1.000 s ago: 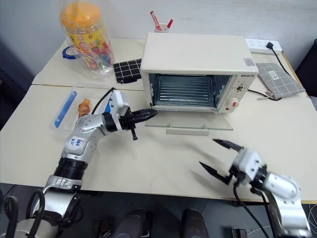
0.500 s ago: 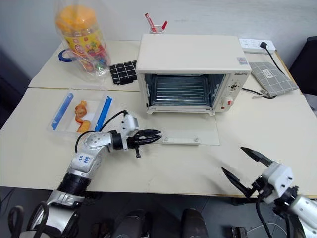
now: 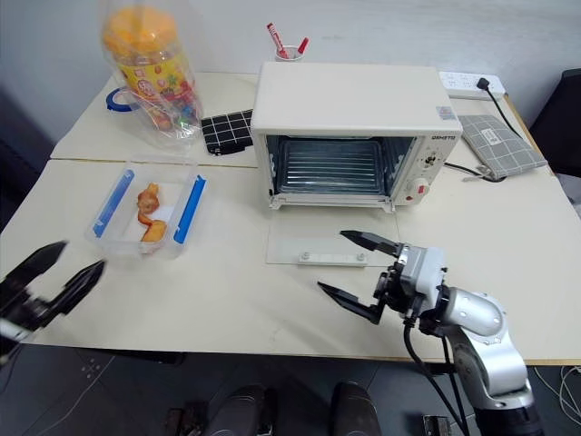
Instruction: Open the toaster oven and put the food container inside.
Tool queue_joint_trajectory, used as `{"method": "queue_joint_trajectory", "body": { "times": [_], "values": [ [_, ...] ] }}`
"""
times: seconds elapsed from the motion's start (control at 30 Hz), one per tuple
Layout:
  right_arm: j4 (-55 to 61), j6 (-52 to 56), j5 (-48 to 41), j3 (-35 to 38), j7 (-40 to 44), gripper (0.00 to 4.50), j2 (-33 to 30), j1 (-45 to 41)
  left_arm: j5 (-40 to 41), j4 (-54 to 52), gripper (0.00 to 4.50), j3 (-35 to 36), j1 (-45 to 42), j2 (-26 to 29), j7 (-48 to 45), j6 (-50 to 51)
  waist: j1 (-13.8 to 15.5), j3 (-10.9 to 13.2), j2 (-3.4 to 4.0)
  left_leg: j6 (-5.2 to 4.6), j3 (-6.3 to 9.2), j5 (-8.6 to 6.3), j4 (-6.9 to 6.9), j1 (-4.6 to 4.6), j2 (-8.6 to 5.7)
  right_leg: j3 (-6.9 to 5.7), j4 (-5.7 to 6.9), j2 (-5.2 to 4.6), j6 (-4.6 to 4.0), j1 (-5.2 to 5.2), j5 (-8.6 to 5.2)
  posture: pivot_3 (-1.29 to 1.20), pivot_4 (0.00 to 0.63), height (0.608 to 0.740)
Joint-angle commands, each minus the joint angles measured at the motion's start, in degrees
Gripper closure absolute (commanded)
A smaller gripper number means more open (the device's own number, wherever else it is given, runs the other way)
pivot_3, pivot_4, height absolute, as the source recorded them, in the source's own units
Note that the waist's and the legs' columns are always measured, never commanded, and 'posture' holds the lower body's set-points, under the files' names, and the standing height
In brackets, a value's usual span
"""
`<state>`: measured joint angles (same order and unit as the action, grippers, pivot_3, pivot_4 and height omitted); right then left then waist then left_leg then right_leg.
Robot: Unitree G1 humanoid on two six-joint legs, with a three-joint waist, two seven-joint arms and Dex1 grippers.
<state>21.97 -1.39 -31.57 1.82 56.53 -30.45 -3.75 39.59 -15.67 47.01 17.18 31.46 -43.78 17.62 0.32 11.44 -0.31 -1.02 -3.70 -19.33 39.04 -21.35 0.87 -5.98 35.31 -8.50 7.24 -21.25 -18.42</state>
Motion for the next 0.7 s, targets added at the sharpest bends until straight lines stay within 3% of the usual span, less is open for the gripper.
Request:
{"method": "queue_joint_trajectory", "body": {
  "times": [0.03, 0.13, 0.17, 0.27, 0.4, 0.53, 0.7],
  "values": [
    [0.3, -1.6, -0.1, -1.3, 1.7, 0.00, 0.7, -1.5, 2.5, 2.0, 0.05, 5.7, 3.7, -1.0, 3.5, 1.9, 0.4, 0.0, -0.02, 0.00, 0.01, -0.02, 0.00, 0.00, -0.01, 0.00, 0.00, -0.03, 0.00, -0.01, 0.00, 0.00, 0.150, 0.740],
    [-0.1, -1.1, -1.0, -2.0, 2.8, 0.00, 1.0, -2.5, 3.5, 1.6, 0.05, 7.2, 6.5, -1.2, 6.5, 5.0, 0.6, 0.0, -0.06, 0.06, 0.01, -0.08, -0.02, 0.00, 0.02, 0.02, 0.01, -0.03, -0.02, -0.06, -0.01, 0.00, 0.150, 0.740],
    [-0.6, -1.3, -0.9, -1.8, 3.5, 0.00, 0.8, -2.5, 6.4, -1.9, 0.05, 6.8, 7.8, -0.6, 11.6, 12.2, 0.6, 0.0, -0.06, 0.08, 0.01, -0.09, -0.04, -0.01, 0.03, 0.01, 0.01, -0.03, -0.03, -0.08, -0.02, 0.00, 0.150, 0.740],
    [-2.0, -1.8, -0.9, -0.3, 5.8, 0.00, -0.9, -1.5, 20.7, -11.1, 0.05, 6.1, 7.0, 0.0, 22.4, 23.9, 0.9, 0.0, -0.11, 0.07, 0.07, -0.12, -0.04, -0.02, 0.04, 0.16, -0.04, -0.07, -0.04, -0.02, -0.02, 0.00, 0.150, 0.740],
    [-4.3, -2.3, -1.2, 1.3, 8.3, 0.00, -2.7, -1.3, 36.7, -16.3, 0.05, 3.3, 3.2, 2.1, 45.5, 32.2, 0.8, 0.0, -0.09, 0.10, 0.19, -0.13, -0.04, 0.06, 0.05, 0.18, -0.10, -0.10, -0.05, 0.14, -0.02, 0.00, 0.150, 0.740],
    [-6.5, -3.5, -0.7, 1.4, 11.4, 0.00, -3.7, -1.8, 55.7, -15.7, 0.05, -5.2, -4.4, 3.5, 81.1, 27.8, 0.4, 0.0, -0.04, 0.16, 0.23, -0.11, -0.06, 0.14, 0.09, 0.16, -0.09, -0.04, -0.10, 0.21, -0.05, 0.00, 0.150, 0.740],
    [-7.9, -4.4, 0.0, 1.6, 12.0, 0.00, -3.2, -2.7, 65.9, -13.1, 0.05, -15.7, -17.4, 4.7, 101.7, 20.0, 0.4, 0.0, -0.06, 0.17, 0.23, -0.09, -0.03, 0.18, 0.03, 0.10, -0.09, 0.00, -0.10, 0.32, -0.05, 0.00, 0.150, 0.740]
  ]
}}
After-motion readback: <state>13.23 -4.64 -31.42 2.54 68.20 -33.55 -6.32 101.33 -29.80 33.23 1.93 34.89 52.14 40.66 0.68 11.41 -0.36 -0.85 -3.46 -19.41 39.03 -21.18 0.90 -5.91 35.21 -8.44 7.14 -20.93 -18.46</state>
